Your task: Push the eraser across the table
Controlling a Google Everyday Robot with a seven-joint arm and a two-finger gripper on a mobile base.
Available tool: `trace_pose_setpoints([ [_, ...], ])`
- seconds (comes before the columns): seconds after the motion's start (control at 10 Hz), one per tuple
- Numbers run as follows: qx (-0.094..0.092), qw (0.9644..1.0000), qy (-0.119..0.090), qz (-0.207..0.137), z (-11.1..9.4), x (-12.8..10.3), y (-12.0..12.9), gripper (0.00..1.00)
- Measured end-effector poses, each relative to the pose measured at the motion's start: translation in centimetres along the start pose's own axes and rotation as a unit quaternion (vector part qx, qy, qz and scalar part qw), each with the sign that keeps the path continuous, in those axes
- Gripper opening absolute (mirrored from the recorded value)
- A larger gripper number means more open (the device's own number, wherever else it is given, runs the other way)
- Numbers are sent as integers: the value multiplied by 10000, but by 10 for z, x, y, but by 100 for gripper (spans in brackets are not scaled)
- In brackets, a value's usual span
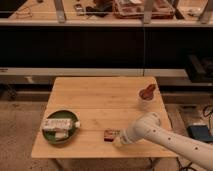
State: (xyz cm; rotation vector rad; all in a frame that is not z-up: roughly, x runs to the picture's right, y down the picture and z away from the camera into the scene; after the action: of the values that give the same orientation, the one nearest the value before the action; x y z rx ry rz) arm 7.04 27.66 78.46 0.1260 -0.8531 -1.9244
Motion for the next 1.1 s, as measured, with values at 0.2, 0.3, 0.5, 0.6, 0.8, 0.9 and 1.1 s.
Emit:
trace_pose_setpoints([
  [0.2,9,9999,-67,77,0,6,5,0],
  [0.3,11,9999,-91,116,1,10,10,0],
  [0.5,-7,9998,-118,165,1,20,20,0],
  [0.6,-17,9998,-99,182,-1,25,26,0],
  [0.8,-69,9998,-61,186,-4,38,38,0],
  [0.9,-87,9998,-48,172,-7,46,43,0],
  [1.1,-115,9998,-52,134,-10,63,52,0],
])
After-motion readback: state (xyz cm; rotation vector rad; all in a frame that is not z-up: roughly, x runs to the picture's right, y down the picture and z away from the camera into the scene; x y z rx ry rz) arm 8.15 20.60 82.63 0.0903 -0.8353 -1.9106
